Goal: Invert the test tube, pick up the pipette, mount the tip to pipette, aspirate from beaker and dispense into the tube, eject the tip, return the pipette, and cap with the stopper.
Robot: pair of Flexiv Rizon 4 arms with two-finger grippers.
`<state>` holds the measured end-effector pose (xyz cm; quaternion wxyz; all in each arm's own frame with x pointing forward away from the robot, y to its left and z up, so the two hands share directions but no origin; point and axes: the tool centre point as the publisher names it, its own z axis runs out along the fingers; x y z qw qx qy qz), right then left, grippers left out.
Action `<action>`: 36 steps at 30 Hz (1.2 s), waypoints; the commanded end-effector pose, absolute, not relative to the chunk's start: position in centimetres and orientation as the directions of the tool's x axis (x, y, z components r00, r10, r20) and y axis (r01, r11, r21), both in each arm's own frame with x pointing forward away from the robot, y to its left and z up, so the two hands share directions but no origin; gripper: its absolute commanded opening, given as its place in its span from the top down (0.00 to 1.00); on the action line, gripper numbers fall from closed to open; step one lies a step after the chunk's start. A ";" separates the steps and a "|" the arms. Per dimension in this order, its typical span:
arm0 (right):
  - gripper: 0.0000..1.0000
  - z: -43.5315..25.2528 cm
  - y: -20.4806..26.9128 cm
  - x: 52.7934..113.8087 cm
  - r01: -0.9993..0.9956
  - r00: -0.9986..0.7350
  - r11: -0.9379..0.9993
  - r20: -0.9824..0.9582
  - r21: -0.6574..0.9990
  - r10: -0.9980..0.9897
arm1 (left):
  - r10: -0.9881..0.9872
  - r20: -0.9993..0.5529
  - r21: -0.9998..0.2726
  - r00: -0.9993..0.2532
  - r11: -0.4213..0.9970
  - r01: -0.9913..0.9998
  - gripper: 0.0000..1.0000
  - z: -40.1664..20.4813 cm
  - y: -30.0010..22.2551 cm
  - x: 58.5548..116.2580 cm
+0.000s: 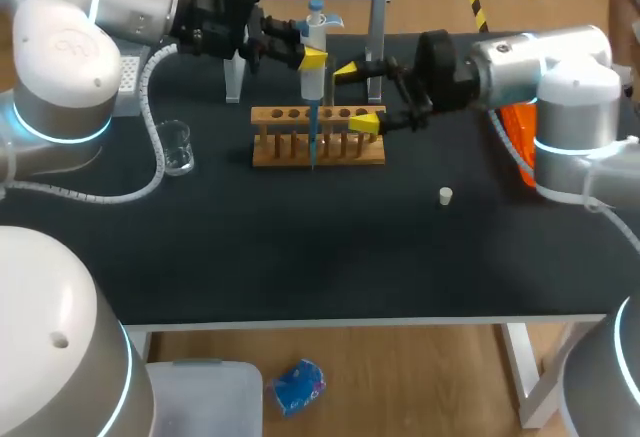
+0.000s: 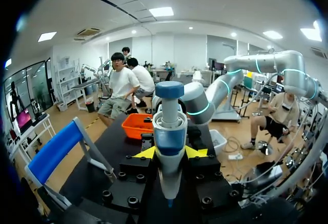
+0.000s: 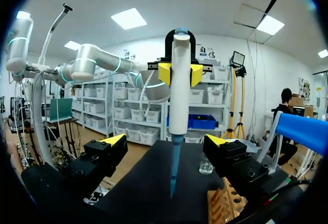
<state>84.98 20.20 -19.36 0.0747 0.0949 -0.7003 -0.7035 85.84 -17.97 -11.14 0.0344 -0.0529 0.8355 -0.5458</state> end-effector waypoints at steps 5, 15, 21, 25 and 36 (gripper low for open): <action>0.00 -18.4 22.3 86.5 -0.002 -0.969 0.000 -0.002 1.000 -0.248 | -0.126 -0.002 -0.917 -0.992 0.396 -0.048 1.00 -11.2 -18.0 85.9; 0.00 -17.2 23.7 86.8 0.026 -0.968 0.063 0.041 0.998 -0.248 | -0.126 -0.002 -0.917 -0.992 0.396 -0.048 1.00 -11.2 -18.0 85.9; 0.00 -16.8 24.4 86.6 0.031 -0.963 0.056 0.045 0.998 -0.265 | -0.126 -0.002 -0.917 -0.992 0.396 -0.048 1.00 -11.2 -18.0 85.9; 0.00 -16.9 24.9 86.4 0.040 -0.960 0.054 0.053 0.998 -0.275 | -0.126 -0.002 -0.917 -0.992 0.396 -0.048 1.00 -11.2 -18.0 85.9; 0.00 -16.9 25.2 85.8 0.038 -0.983 0.049 0.047 0.998 -0.180 | -0.126 -0.002 -0.917 -0.992 0.396 -0.048 1.00 -11.2 -18.0 85.9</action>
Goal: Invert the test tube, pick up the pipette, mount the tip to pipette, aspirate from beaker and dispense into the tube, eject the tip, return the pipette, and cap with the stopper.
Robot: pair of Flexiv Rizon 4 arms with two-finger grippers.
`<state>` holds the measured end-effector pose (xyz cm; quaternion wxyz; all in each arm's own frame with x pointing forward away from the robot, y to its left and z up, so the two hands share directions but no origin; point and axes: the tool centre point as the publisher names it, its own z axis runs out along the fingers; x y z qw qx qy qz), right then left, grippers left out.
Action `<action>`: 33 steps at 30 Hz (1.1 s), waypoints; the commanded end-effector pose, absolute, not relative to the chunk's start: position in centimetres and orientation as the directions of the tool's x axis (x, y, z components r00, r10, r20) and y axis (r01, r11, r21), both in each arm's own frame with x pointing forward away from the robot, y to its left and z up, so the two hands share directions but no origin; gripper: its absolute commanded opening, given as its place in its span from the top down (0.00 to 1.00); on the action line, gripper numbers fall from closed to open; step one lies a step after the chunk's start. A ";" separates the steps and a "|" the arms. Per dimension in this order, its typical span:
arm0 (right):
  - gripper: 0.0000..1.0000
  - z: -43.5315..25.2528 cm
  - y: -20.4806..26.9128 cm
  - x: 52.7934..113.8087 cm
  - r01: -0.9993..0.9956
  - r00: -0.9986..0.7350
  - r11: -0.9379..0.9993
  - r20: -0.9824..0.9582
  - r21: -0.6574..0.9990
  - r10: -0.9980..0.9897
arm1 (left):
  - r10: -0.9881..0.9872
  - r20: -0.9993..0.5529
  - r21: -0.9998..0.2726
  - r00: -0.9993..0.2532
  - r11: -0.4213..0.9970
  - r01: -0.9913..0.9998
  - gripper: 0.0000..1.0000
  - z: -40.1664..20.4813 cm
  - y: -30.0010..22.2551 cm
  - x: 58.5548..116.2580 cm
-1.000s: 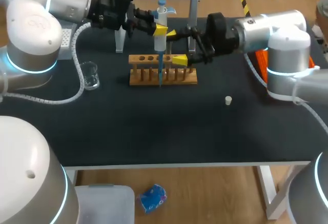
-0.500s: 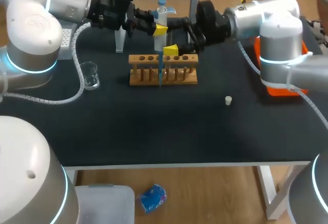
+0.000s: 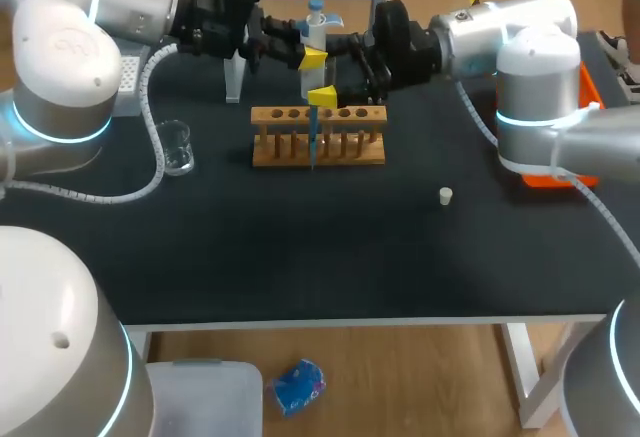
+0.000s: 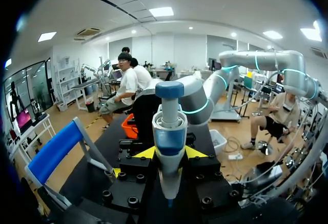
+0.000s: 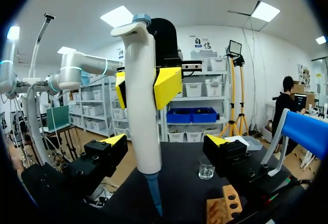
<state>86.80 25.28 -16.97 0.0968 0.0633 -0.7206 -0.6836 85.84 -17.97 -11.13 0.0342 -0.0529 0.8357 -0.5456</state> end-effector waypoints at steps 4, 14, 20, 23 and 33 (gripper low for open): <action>0.00 -16.9 25.3 85.7 0.042 -0.987 0.037 0.047 0.998 -0.151 | -0.126 -0.002 -0.917 -0.992 0.396 -0.048 1.00 -11.2 -18.0 85.9; 0.00 -16.8 25.4 85.7 0.021 -0.994 0.045 0.025 0.999 -0.105 | -0.126 -0.002 -0.917 -0.992 0.396 -0.048 1.00 -11.2 -18.0 85.9; 0.00 -16.8 25.6 85.7 0.016 -0.996 0.044 0.020 0.999 -0.092 | -0.126 -0.002 -0.917 -0.992 0.396 -0.048 1.00 -11.2 -18.0 85.9; 0.00 -16.8 25.8 85.7 0.017 -0.996 0.044 0.021 0.999 -0.090 | -0.126 -0.002 -0.917 -0.992 0.396 -0.048 1.00 -11.2 -18.0 85.9; 0.00 -16.6 26.1 85.6 0.013 -0.996 0.037 0.016 0.999 -0.083 | -0.126 -0.002 -0.917 -0.992 0.396 -0.048 1.00 -11.2 -18.0 85.9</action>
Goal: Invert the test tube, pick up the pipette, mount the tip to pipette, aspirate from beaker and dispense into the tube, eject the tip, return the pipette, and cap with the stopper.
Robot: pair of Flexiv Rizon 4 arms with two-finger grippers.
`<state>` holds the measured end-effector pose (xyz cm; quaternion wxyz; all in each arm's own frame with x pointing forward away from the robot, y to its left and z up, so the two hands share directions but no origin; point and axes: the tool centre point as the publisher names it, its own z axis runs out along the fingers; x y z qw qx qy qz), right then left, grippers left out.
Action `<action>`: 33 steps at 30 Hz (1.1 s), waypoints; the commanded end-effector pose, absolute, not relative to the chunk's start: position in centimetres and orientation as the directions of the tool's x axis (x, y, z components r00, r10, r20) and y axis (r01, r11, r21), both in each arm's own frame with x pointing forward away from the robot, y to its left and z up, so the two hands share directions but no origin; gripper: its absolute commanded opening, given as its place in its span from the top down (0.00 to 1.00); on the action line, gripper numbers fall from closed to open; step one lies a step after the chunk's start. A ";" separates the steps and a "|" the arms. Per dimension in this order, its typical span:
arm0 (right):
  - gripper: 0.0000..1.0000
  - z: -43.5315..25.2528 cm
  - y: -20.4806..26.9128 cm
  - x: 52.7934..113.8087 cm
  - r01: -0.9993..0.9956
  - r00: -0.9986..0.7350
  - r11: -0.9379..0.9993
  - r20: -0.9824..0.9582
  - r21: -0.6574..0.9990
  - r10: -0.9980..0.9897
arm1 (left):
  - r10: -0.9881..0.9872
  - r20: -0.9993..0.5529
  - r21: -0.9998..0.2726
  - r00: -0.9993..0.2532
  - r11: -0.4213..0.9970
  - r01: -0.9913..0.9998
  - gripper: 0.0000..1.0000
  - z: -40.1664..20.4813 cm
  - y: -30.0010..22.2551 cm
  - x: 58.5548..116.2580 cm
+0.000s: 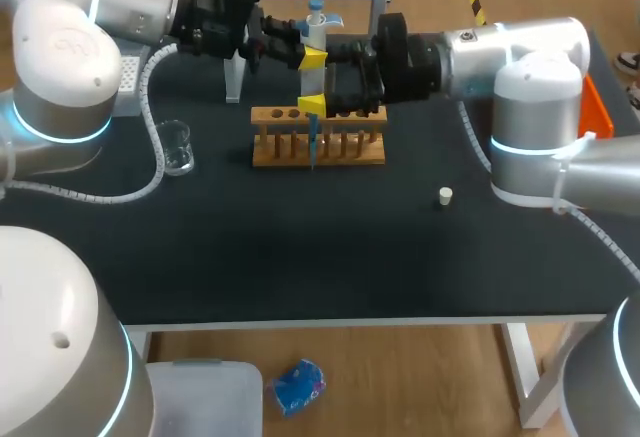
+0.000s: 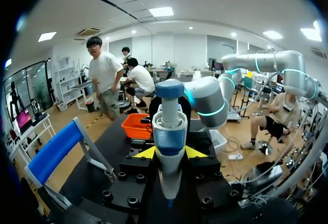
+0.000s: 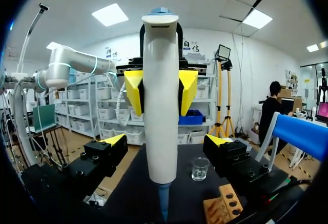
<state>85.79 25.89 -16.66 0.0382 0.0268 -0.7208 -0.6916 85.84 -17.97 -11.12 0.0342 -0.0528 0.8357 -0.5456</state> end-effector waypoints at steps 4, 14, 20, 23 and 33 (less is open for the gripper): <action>0.00 -16.5 26.0 85.6 0.008 -0.997 0.026 0.009 1.000 -0.074 | -0.126 -0.002 -0.917 -0.992 0.396 -0.048 1.00 -11.2 -18.0 85.9; 0.00 -16.7 26.0 85.4 0.013 -0.999 -0.008 0.012 1.000 -0.047 | -0.126 -0.002 -0.917 -0.992 0.396 -0.048 1.00 -11.2 -18.0 85.9; 0.40 -16.7 25.9 85.6 0.018 -0.999 -0.019 0.017 1.000 -0.033 | -0.126 -0.002 -0.917 -0.992 0.396 -0.048 1.00 -11.2 -18.0 85.9; 0.69 -16.8 25.9 85.6 0.018 -0.999 -0.022 0.018 1.000 -0.030 | -0.126 -0.002 -0.917 -0.992 0.396 -0.048 1.00 -11.2 -18.0 85.9; 1.00 -16.8 25.9 85.7 0.018 -1.000 -0.026 0.018 0.999 -0.026 | -0.126 -0.002 -0.917 -0.992 0.396 -0.048 1.00 -11.2 -18.0 85.9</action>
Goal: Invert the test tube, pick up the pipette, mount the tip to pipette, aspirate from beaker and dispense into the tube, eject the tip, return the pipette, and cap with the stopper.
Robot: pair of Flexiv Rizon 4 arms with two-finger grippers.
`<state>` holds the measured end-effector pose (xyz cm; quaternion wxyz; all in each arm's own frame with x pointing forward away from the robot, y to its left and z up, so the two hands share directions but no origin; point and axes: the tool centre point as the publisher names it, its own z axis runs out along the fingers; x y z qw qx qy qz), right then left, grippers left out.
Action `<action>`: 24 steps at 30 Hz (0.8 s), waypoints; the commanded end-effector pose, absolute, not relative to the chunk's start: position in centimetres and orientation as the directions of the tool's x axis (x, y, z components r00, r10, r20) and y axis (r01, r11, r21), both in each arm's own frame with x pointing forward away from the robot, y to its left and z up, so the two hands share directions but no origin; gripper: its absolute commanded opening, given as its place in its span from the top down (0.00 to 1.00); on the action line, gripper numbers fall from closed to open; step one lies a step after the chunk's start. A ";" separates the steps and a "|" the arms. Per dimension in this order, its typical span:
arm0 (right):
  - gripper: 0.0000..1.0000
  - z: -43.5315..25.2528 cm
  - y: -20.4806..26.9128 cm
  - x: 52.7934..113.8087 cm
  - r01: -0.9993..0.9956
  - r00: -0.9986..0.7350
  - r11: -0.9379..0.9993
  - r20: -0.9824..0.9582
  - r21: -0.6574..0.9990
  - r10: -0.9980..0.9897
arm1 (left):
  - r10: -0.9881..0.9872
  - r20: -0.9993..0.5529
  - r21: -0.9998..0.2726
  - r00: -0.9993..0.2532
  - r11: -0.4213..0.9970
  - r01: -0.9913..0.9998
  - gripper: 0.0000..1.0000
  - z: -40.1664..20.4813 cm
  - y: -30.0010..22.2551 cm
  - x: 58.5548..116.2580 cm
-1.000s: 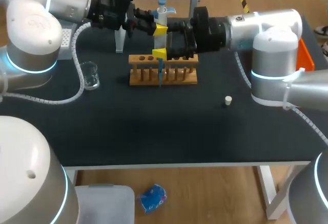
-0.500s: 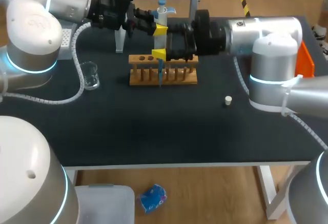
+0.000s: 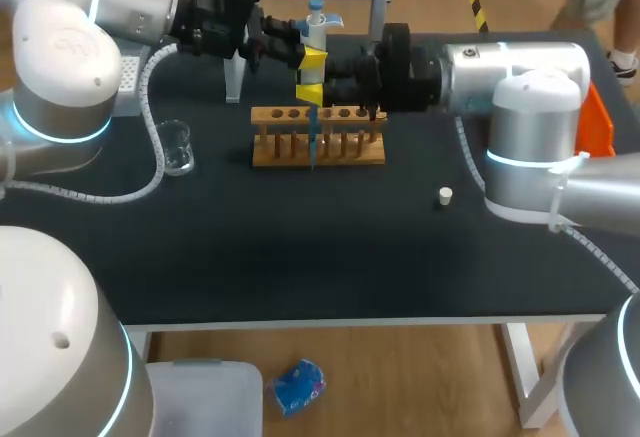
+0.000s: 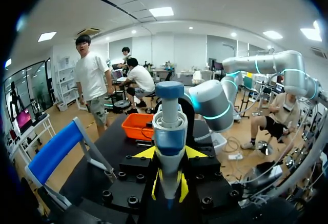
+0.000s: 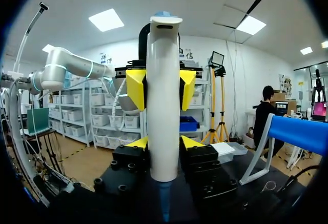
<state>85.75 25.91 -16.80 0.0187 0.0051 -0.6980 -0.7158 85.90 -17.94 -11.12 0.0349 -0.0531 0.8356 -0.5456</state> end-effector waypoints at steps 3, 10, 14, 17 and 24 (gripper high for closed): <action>1.00 -16.8 25.9 85.7 0.012 -1.000 -0.025 0.012 1.000 -0.023 | -0.126 -0.002 -0.917 -0.992 0.396 -0.048 1.00 -11.2 -18.0 85.9; 1.00 -16.8 25.8 85.7 0.007 -1.000 -0.025 0.007 1.000 -0.026 | -0.126 -0.002 -0.917 -0.992 0.396 -0.048 0.00 -11.2 -18.0 85.9; 1.00 -16.8 25.8 85.7 0.006 -0.999 -0.024 0.005 1.000 -0.034 | -0.126 -0.002 -0.917 -0.992 0.396 -0.048 0.00 -11.2 -18.0 85.9; 1.00 -16.7 25.7 85.7 0.009 -0.999 -0.025 0.008 1.000 -0.044 | -0.126 -0.002 -0.917 -0.992 0.396 -0.048 0.00 -11.2 -18.0 85.9; 1.00 -16.7 24.3 85.7 0.018 -0.997 -0.037 0.015 0.999 -0.075 | -0.126 -0.002 -0.917 -0.992 0.396 -0.048 0.00 -11.2 -18.0 85.9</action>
